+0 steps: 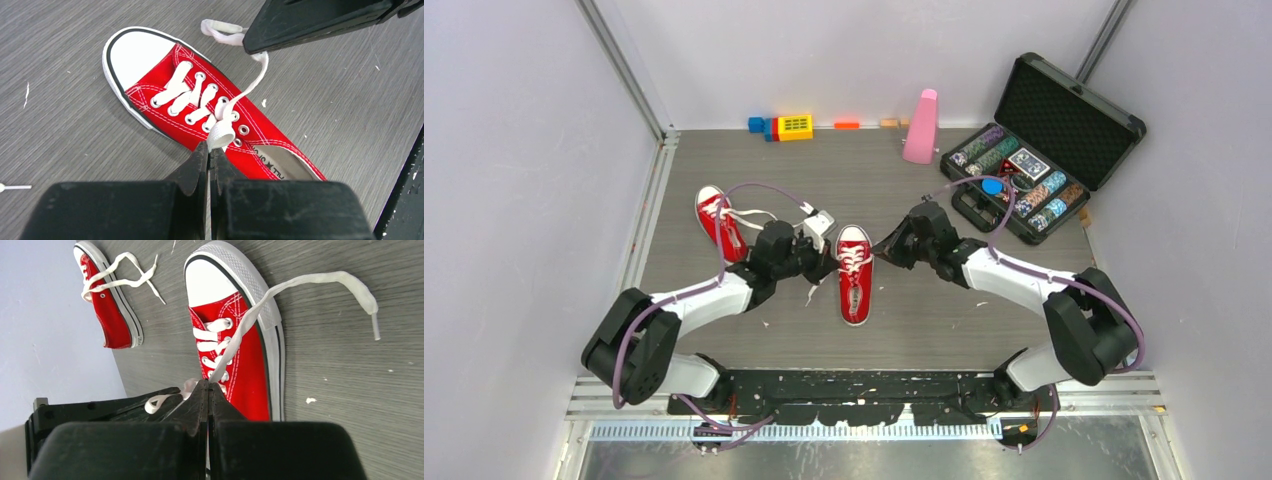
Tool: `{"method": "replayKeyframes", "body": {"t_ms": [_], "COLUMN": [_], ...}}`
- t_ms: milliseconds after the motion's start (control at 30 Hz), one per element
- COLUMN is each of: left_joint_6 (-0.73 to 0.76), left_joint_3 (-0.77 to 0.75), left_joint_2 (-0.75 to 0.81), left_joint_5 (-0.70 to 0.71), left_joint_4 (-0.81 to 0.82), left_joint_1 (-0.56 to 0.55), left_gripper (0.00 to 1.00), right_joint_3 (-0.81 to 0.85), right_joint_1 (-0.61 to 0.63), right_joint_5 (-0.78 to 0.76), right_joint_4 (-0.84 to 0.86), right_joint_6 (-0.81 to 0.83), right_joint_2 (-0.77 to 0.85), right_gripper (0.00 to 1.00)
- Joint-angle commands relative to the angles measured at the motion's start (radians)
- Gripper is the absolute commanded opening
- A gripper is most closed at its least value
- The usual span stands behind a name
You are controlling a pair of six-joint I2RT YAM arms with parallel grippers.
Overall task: Tie the shoes
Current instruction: Wrap the shoelace around the shoelace.
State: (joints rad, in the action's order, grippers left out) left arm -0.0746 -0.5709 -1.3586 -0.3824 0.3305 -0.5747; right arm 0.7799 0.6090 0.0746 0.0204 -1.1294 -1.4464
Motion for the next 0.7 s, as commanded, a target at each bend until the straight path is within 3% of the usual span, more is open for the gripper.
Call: {"method": "replayKeyframes", "body": {"t_ms": [0,233,433,667], "left_joint_6": [0.057,0.063,0.110,0.138], "left_joint_3": [-0.063,-0.103,-0.158,-0.251], "left_joint_2": [0.032,0.008,0.004,-0.012], "left_joint_5": [0.055,0.121,0.162,0.132], "left_joint_4": [-0.117,-0.214,-0.280,-0.358], "left_joint_1": [-0.011,-0.032,-0.072,-0.081], "left_gripper": [0.00,0.00,0.00,0.00], "right_joint_3": [0.001,0.010,0.060,0.067], "right_joint_1": [-0.036,-0.045,-0.051,-0.053], "right_joint_5": [0.100,-0.036,0.111,0.295], "right_joint_4": [-0.047,-0.191,-0.146,0.059], "right_joint_6": [0.136,0.230,0.297,0.306], "right_joint_2": [0.063,0.117,0.053,0.012], "right_gripper": [0.00,0.00,0.00,0.00]}}
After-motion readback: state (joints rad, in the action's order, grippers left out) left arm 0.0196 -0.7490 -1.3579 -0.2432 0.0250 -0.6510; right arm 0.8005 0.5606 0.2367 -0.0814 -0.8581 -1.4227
